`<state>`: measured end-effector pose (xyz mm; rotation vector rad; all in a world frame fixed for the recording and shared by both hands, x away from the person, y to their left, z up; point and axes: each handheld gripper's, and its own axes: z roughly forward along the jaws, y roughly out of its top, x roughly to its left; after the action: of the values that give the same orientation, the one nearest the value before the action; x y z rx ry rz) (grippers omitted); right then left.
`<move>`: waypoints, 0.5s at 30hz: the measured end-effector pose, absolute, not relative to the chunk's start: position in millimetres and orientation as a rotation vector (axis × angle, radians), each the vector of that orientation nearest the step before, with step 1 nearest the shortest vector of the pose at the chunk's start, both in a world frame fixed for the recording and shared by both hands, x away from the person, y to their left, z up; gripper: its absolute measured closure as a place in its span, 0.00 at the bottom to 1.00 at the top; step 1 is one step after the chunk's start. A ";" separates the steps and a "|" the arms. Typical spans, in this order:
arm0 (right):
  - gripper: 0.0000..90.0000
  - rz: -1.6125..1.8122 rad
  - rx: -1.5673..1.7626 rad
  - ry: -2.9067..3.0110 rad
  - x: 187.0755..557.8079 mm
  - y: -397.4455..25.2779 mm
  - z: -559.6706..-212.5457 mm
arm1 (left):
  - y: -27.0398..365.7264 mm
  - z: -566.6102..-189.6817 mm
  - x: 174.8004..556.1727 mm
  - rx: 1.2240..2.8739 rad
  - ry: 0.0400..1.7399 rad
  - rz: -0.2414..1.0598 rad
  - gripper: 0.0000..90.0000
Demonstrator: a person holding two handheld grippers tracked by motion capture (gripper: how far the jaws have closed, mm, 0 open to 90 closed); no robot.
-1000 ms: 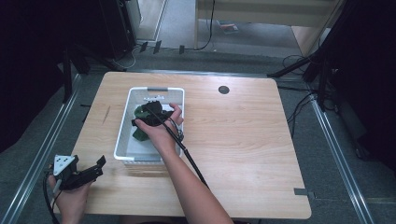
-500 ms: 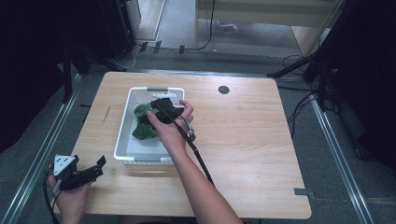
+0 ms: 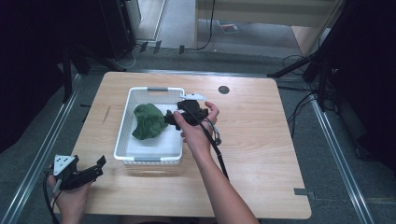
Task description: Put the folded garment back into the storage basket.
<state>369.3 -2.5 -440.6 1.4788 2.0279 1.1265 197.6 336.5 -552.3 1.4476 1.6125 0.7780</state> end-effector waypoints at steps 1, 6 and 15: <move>0.11 1.118 1.485 2.016 369.1 -9.6 -441.1 | 336.5 -552.3 197.6 1.447 1.614 0.777 0.00; 0.12 1.108 1.508 1.983 367.5 -33.9 -442.9 | 336.5 -552.3 197.6 1.447 1.614 0.776 0.00; 0.13 1.056 1.537 1.945 360.4 -74.1 -452.9 | 336.8 -552.2 197.5 1.448 1.616 0.776 0.00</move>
<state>360.4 -74.1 -452.9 1.5368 1.9451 1.0565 197.5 336.8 -552.2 1.4475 1.6157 0.7764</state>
